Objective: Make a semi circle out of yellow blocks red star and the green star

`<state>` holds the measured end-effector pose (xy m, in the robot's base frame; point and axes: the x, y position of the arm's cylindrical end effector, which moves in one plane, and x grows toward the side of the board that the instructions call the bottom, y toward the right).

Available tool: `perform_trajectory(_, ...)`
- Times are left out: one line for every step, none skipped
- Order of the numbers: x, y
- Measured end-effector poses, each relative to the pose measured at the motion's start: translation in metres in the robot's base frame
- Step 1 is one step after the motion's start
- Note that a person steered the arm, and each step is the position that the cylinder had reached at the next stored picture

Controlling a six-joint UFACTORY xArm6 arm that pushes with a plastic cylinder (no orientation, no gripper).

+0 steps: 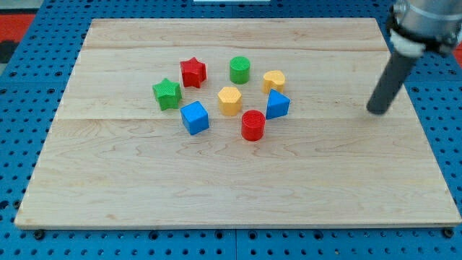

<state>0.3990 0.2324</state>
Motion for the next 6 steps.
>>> perform_trajectory(-0.002,-0.045)
perform_trajectory(-0.010,-0.119)
perform_trajectory(-0.034,-0.156)
perform_trajectory(-0.035,-0.165)
perform_trajectory(-0.053,-0.237)
perform_trajectory(-0.085,-0.227)
